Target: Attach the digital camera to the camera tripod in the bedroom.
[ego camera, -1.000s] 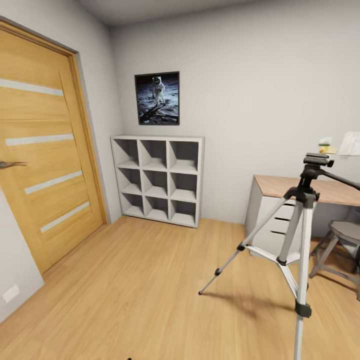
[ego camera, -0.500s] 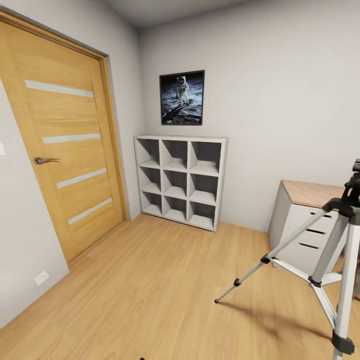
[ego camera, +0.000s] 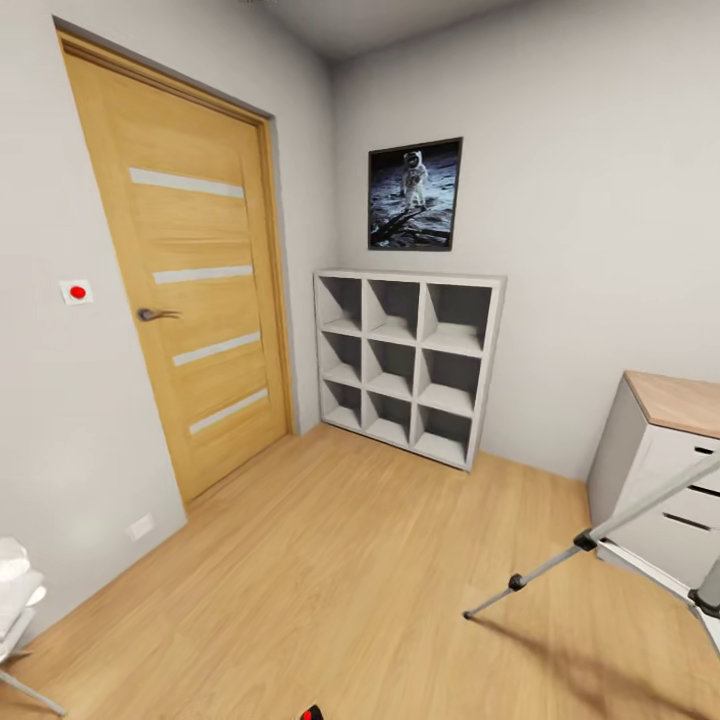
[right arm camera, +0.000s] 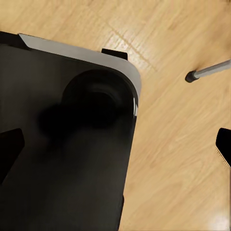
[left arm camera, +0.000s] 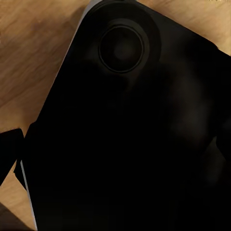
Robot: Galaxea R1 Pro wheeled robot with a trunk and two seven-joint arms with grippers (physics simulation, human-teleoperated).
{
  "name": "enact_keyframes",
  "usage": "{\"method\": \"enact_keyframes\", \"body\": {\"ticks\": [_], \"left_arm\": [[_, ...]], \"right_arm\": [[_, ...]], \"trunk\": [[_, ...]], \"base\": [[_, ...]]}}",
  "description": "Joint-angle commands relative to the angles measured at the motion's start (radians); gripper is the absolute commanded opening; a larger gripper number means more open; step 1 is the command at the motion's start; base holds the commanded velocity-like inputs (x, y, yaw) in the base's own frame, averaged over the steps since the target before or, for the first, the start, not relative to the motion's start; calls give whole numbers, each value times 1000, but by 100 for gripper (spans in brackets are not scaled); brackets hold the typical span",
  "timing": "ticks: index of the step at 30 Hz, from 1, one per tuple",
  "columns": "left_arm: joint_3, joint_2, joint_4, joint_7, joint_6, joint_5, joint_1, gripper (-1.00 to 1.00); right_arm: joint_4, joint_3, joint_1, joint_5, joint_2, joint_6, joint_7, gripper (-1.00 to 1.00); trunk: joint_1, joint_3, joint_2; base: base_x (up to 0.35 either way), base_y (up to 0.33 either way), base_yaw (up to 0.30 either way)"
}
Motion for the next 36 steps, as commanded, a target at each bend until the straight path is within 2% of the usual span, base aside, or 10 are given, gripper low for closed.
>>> {"method": "enact_keyframes", "body": {"ticks": [1, 10, 36], "left_arm": [[7, -1, -2, 1, -1, -4, 0, 100], [7, -1, -2, 1, 0, -7, 0, 100], [3, -1, 0, 0, -1, -10, 0, 100]], "right_arm": [[-2, -1, 1, 8, 0, -1, -1, 100], [-2, -1, 1, 6, 1, 6, -1, 100], [-2, -2, 1, 6, -2, 1, -1, 100]], "trunk": [[0, -1, 0], [0, -1, 0], [0, -1, 0]], "base": [[0, 0, 279], [0, 0, 213], [18, -17, 7]]}}
